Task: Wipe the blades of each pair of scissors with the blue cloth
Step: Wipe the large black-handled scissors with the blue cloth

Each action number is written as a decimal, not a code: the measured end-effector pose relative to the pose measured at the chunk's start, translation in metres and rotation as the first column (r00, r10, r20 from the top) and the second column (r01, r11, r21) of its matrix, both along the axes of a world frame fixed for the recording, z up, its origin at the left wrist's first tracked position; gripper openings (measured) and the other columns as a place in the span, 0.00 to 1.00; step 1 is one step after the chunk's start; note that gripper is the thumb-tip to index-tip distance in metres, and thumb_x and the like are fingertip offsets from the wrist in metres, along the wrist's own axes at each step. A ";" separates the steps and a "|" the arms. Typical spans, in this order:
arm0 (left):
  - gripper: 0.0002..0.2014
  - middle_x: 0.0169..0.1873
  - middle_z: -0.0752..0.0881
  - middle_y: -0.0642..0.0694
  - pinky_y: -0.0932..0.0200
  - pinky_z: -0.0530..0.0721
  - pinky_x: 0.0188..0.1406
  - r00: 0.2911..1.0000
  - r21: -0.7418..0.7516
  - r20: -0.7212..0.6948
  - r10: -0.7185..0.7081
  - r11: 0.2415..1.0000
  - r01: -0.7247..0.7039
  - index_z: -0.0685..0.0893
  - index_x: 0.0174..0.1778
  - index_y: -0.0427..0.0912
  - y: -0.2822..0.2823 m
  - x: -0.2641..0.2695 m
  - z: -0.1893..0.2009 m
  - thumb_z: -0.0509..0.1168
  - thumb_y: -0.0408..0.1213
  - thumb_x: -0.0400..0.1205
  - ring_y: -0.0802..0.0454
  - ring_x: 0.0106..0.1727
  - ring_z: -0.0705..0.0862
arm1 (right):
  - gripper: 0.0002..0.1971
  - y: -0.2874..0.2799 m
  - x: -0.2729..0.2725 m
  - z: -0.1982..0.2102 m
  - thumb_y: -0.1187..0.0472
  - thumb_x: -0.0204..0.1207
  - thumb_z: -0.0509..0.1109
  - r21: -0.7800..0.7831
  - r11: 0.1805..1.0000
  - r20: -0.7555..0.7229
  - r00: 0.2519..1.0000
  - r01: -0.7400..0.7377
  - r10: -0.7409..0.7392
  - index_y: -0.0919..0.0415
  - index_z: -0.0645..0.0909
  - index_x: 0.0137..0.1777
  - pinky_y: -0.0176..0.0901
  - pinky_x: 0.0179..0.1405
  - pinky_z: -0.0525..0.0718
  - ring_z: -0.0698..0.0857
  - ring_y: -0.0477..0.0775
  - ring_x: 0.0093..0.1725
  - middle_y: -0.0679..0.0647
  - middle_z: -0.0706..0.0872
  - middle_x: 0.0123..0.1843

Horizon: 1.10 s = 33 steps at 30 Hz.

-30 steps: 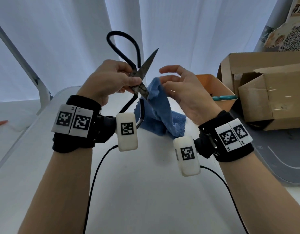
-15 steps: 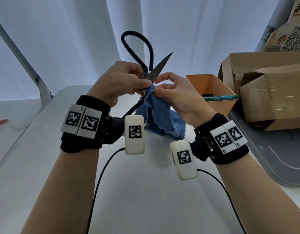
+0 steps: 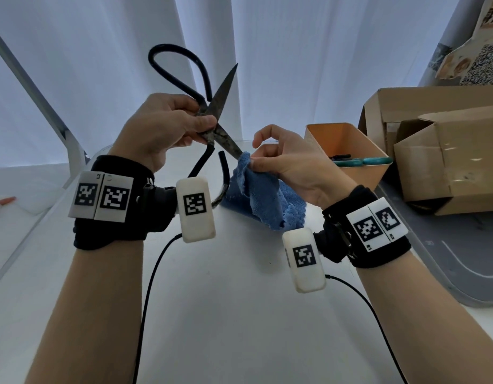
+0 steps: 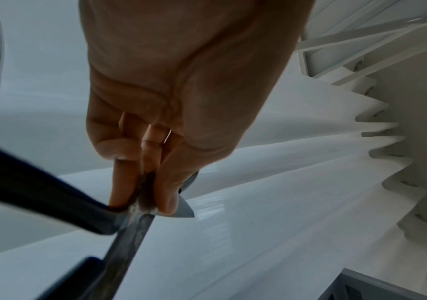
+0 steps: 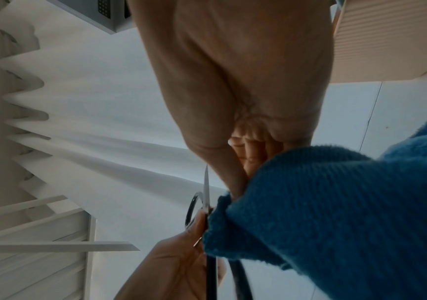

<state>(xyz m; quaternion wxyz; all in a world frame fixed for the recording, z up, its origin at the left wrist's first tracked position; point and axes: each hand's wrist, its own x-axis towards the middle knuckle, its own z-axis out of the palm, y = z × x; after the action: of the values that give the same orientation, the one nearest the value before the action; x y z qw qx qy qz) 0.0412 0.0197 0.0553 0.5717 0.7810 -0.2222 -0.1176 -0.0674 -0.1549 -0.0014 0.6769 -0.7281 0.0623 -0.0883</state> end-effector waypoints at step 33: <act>0.08 0.32 0.81 0.57 0.49 0.86 0.38 0.707 0.083 0.704 -0.058 0.997 -0.001 0.87 0.31 0.47 -0.032 -0.012 -0.013 0.80 0.37 0.71 0.59 0.34 0.84 | 0.32 0.011 -0.009 0.026 0.38 0.80 0.62 0.236 0.966 -0.084 0.993 0.106 -0.088 0.69 0.85 0.64 0.42 0.39 0.77 0.81 0.51 0.31 0.60 0.89 0.38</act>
<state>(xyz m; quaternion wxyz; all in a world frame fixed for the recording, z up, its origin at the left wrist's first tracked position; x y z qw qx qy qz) 0.0293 -0.0121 0.0420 0.4108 0.7846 -0.4312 0.1724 -0.0765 -0.1435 0.0242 0.7521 -0.6398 0.1326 -0.0864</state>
